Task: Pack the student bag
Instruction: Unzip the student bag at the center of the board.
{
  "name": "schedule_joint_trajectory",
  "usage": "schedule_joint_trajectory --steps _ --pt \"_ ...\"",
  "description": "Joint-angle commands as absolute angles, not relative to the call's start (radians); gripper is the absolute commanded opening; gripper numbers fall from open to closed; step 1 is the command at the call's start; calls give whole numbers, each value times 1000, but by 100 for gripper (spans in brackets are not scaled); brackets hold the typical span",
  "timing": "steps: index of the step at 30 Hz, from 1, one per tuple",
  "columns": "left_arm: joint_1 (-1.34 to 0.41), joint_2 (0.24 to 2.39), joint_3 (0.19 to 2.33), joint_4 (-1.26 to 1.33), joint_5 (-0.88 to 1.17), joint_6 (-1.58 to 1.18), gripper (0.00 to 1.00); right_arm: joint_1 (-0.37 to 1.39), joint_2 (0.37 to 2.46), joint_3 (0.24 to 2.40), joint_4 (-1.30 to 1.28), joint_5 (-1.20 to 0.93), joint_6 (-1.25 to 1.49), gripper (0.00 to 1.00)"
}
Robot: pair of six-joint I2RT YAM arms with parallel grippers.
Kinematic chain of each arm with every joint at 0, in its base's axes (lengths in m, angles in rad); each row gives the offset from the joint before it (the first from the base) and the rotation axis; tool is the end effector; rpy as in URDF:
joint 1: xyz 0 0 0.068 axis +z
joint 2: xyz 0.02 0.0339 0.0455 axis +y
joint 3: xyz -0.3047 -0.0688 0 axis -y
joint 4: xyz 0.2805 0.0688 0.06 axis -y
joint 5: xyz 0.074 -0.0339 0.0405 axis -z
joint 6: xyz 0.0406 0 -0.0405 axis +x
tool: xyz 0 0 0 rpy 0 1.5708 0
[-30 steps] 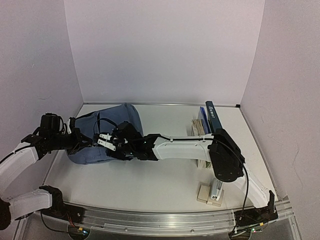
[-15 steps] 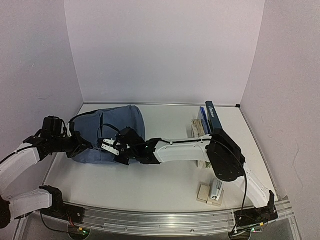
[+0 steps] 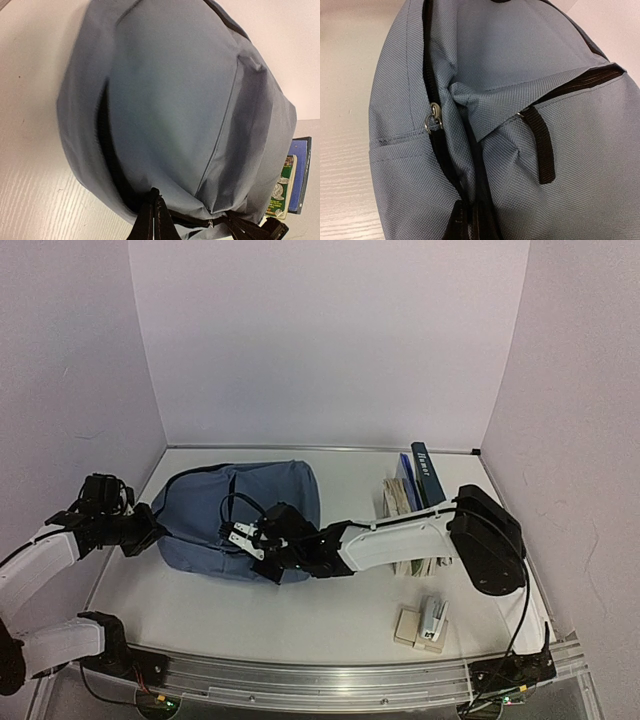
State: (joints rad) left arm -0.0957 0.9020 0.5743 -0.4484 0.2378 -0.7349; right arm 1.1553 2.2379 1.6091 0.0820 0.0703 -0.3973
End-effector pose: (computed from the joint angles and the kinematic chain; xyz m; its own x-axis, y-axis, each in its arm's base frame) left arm 0.1951 -0.0283 0.2396 -0.6918 -0.5882 -0.4188 -0.2745 0.7507 -0.6009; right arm 0.2321 0.5189 0.1769 0.1502 -0.6157 -0.7735 -0.9004 0.2378 -0.3642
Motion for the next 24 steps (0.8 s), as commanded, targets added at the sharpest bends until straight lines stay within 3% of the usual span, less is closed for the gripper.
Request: schedule_joint_trajectory --steps 1,6,12,15,17,21,24 --pt "-17 884 614 -437 176 -737 0 1159 2143 1515 73 88 -305 0" --pt "32 869 580 -343 220 -735 0 1172 2084 1456 77 99 -275 0" --pt "33 850 575 -214 526 -586 0 1200 2012 1472 77 65 -250 2" --pt "32 829 574 -244 609 -546 0 1216 2001 1518 77 43 -241 31" --pt "33 810 557 -237 630 -563 0 1225 2009 1559 77 25 -236 45" --pt "31 780 523 -222 646 -617 0 1233 2075 1663 95 -31 -220 67" --pt "31 770 511 -215 665 -651 0 1235 2165 1765 101 -57 -217 75"
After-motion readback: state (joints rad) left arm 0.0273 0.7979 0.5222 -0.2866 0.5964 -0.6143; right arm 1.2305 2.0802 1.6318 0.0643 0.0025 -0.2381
